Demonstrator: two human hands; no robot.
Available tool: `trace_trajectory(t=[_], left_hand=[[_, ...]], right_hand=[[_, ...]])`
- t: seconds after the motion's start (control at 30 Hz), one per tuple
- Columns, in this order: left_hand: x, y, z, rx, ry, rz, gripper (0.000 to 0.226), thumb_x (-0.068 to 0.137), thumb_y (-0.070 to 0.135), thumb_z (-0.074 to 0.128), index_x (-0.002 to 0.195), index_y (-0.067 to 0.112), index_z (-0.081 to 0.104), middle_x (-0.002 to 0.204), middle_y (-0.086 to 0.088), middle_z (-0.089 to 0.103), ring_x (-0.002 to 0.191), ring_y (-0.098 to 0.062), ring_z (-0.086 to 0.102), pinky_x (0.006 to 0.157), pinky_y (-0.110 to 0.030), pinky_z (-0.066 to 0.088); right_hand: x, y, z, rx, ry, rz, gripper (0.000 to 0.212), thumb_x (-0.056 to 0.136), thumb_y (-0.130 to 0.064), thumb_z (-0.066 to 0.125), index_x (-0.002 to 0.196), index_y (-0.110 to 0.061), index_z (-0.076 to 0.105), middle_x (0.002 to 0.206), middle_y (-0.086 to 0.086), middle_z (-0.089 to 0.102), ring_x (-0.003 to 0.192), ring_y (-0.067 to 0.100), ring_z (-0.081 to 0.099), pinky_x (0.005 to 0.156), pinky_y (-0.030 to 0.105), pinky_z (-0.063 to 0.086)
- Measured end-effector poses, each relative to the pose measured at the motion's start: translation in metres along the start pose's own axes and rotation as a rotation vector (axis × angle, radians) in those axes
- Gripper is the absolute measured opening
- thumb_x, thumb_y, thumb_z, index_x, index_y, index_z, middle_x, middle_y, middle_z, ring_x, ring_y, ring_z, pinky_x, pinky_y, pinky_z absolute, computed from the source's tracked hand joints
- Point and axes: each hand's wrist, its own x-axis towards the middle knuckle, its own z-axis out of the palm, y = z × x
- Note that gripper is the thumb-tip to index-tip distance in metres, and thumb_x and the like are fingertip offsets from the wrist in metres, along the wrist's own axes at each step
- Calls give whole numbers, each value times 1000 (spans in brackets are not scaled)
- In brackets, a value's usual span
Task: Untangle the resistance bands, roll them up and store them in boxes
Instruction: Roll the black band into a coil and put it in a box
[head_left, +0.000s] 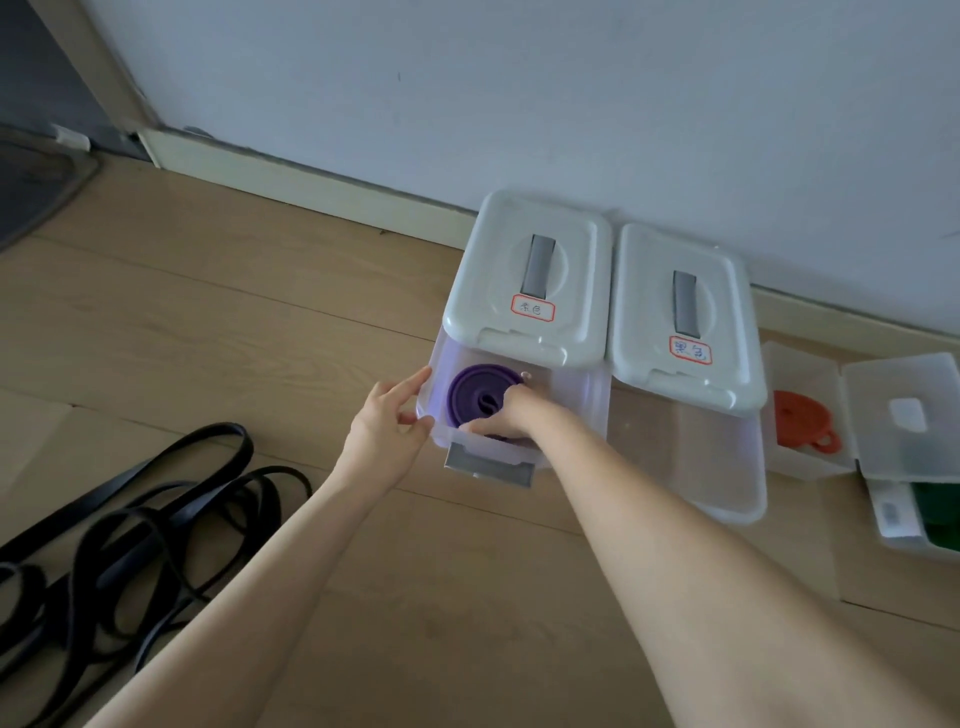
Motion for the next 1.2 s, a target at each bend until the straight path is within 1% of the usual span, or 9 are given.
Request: trace_trajectory(t=[0.13,0.27,0.33,0.43,0.57,0.7,0.83,1.07,1.2], left_hand=[[-12,1,-4,32,38,21,50,88,5,50,136,21,46,114,4,49,80,-7,54,61,-4,38],[-56,-26,-21,191,101,-68,46,86,4,49,132,10,48,124,-9,53,106,-25,54,90,-31,40],[-81,-55,-35,419,106,-129,47,88,9,48,135,12,43,131,-11,46,118,-31,43,98,-37,33],[-117,-102,-55,722,23,-330,58,91,26,52,141,16,25,147,-11,22,134,-35,20,109,-46,22],[-143,-135,-61,708,-144,-599,75,86,45,59,143,21,17,154,-9,-7,136,-45,6,102,-53,33],[-140,-142,-56,576,-218,-434,61,83,25,65,133,10,34,129,-14,35,114,-38,47,88,-37,43],[-134,-126,-51,295,-320,-326,52,79,19,69,124,7,46,107,-2,49,102,-19,53,70,-16,35],[-146,-21,-11,27,-753,48,58,77,10,71,130,16,47,117,0,58,104,-13,55,87,-23,45],[-174,35,33,-73,-898,179,58,80,9,69,131,19,44,110,6,55,102,-13,55,83,-21,46]], right_hand=[[-51,7,-4,304,42,-126,57,87,-37,61,131,-5,45,133,10,51,119,27,49,95,30,40],[-108,3,25,395,393,-375,31,88,-19,57,118,-9,58,121,5,55,104,15,51,74,14,30],[-124,-11,48,465,432,-441,20,87,-13,56,105,-9,62,109,6,60,92,15,54,69,16,33],[-127,-31,101,443,188,-465,25,88,-10,54,113,-10,58,115,9,61,95,18,58,72,18,37],[-111,-58,156,585,-283,-350,60,93,-11,50,145,-27,25,150,8,29,125,24,43,99,31,40],[-92,-88,183,574,-322,-434,60,94,-15,51,146,-33,26,153,6,23,137,25,30,106,34,30],[-89,-92,184,674,-372,-315,38,99,-29,41,131,-13,53,140,6,46,130,21,39,100,28,30],[-143,27,102,468,-222,-86,40,98,-38,41,97,-6,63,97,13,62,83,22,58,67,27,45],[-190,102,57,361,34,11,33,92,-28,53,67,-8,60,65,10,51,56,19,47,54,27,37]])
